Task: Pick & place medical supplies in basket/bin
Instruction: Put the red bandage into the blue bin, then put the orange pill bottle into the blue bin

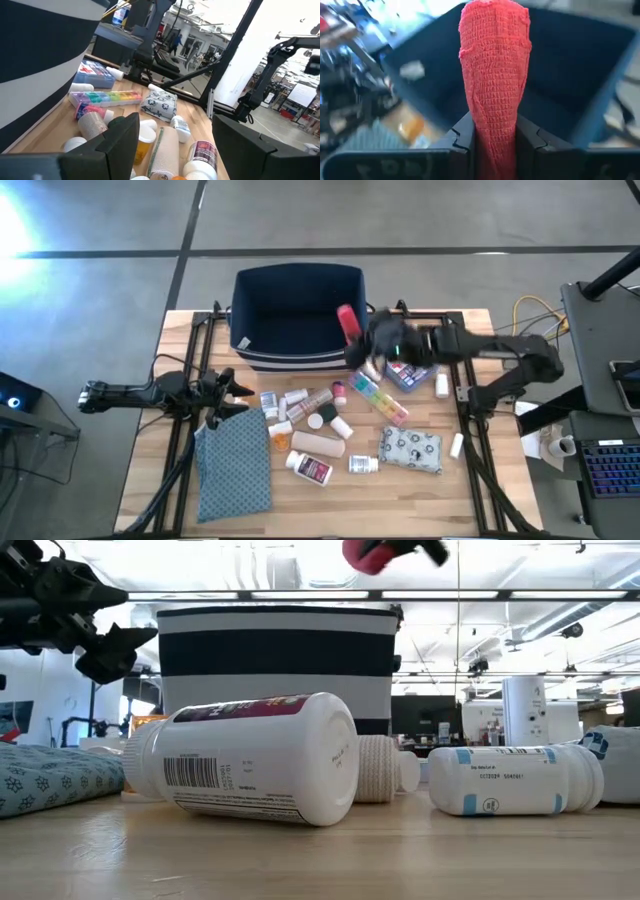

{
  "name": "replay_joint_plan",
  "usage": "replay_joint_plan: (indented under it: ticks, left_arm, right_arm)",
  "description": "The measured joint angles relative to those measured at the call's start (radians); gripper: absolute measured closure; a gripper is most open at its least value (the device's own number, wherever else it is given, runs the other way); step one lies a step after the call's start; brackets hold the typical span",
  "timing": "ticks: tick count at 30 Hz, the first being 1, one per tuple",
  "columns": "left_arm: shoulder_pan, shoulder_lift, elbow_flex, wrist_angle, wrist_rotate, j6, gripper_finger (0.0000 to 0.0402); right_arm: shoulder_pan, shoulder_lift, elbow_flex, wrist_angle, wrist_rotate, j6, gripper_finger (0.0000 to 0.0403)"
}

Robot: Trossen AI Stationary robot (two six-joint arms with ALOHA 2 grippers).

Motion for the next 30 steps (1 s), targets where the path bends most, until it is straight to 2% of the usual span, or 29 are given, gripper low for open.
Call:
replay_joint_plan:
  ticks: [3, 6, 10, 13, 19, 24, 26, 30]
  left_arm:
    - [0.0, 0.004, 0.0, 0.0, 0.0, 0.0, 0.0171]
    - [0.0, 0.007, 0.0, 0.0, 0.0, 0.0, 0.0171]
    - [0.0, 0.012, 0.0, 0.0, 0.0, 0.0, 0.0171]
    - [0.0, 0.018, 0.0, 0.0, 0.0, 0.0, 0.0171]
    - [0.0, 0.018, 0.0, 0.0, 0.0, 0.0, 0.0171]
    - [0.0, 0.018, 0.0, 0.001, 0.0, -0.012, 0.0171]
    - [-0.001, 0.018, 0.0, 0.002, 0.0, -0.132, 0.0171]
    - [-0.001, 0.018, -0.001, 0.018, 0.0, -0.695, 0.0171]
  right_arm:
    - [-0.127, 0.045, 0.042, 0.082, -0.15, -0.084, 0.0332]
    - [-0.243, 0.111, 0.109, 0.096, -0.298, -0.085, 0.0318]
    - [-0.339, 0.208, 0.19, 0.088, -0.481, -0.083, 0.0277]
    - [-0.357, 0.267, 0.254, 0.09, -0.562, -0.086, 0.0237]
    - [-0.35, 0.356, 0.371, 0.06, -0.574, -0.089, 0.0158]
    - [-0.344, 0.396, 0.491, -0.042, -0.525, -0.168, 0.0118]
    - [-0.331, 0.4, 0.531, -0.071, -0.478, -0.23, 0.011]
    - [-0.291, 0.396, 0.607, -0.104, -0.41, -0.352, 0.0104]
